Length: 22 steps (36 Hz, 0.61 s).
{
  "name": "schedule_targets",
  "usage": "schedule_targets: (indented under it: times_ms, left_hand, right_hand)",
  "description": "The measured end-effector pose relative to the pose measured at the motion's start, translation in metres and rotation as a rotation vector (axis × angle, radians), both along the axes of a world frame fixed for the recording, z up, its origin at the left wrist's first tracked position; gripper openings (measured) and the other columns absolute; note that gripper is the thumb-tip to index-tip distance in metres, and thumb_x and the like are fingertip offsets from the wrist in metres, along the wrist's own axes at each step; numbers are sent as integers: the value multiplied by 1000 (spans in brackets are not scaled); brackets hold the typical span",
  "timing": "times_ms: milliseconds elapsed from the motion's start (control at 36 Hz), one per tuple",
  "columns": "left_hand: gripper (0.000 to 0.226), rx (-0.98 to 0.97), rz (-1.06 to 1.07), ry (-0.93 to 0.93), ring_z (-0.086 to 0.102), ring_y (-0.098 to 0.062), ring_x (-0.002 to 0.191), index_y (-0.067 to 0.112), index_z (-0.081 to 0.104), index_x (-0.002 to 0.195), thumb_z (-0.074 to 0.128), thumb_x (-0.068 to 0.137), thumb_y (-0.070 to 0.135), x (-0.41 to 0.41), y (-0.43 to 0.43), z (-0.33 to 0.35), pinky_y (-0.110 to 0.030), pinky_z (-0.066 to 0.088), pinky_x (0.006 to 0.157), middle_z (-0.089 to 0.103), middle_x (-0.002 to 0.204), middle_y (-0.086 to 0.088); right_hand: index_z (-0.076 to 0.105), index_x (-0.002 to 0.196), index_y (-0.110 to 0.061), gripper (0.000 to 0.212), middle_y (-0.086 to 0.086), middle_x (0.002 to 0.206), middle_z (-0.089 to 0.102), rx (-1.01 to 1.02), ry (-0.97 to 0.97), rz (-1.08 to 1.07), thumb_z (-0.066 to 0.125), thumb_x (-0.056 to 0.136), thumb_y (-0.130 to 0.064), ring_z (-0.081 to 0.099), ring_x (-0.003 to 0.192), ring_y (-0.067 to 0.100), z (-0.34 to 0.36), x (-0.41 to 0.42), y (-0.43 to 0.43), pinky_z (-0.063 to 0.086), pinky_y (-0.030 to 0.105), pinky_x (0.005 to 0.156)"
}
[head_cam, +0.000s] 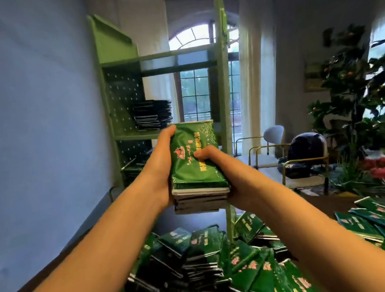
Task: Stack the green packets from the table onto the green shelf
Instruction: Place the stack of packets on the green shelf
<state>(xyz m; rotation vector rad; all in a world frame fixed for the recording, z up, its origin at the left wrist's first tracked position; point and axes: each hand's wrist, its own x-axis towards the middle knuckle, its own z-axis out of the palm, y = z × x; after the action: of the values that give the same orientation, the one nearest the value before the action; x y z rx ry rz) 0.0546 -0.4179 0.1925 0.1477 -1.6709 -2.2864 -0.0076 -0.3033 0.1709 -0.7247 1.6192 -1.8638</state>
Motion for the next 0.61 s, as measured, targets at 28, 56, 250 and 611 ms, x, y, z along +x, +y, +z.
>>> schedule_targets:
  times_ms: [28, 56, 250, 611]
  left_hand:
    - [56, -19, -27, 9, 69, -29, 74, 9, 75, 79, 45, 93, 54, -2, -6, 5, -39, 55, 81, 73, 83, -16]
    - [60, -39, -56, 15, 69, -27, 68, 8, 76, 70, 44, 92, 54, -3, -11, 9, -36, 56, 76, 72, 77, -16]
    - [72, -260, -12, 20, 59, -29, 114, 1, 52, 133, 37, 94, 60, -10, -57, 28, -43, 50, 95, 54, 137, -19]
    - [55, -527, 7, 111, 66, -6, 51, 9, 62, 103, 20, 104, 44, -75, -93, 76, -13, 48, 43, 67, 79, -7]
  right_hand:
    - [67, 100, -11, 29, 14, 98, 72, -8, -36, 26, 59, 84, -35, 65, 79, 28, 7, -2, -4, 53, 42, 84]
    - [68, 92, -12, 26, 12, 90, 71, -19, -72, 56, 58, 84, -35, 65, 76, 27, 13, -4, -8, 53, 38, 80]
    - [66, 87, -12, 36, 10, 83, 69, -35, -154, 101, 54, 81, -45, 63, 76, 26, 56, -22, -33, 49, 35, 80]
    - [66, 80, -8, 48, 12, 75, 68, 119, -120, -5, 59, 76, -55, 63, 74, 27, 116, -87, -85, 51, 34, 73]
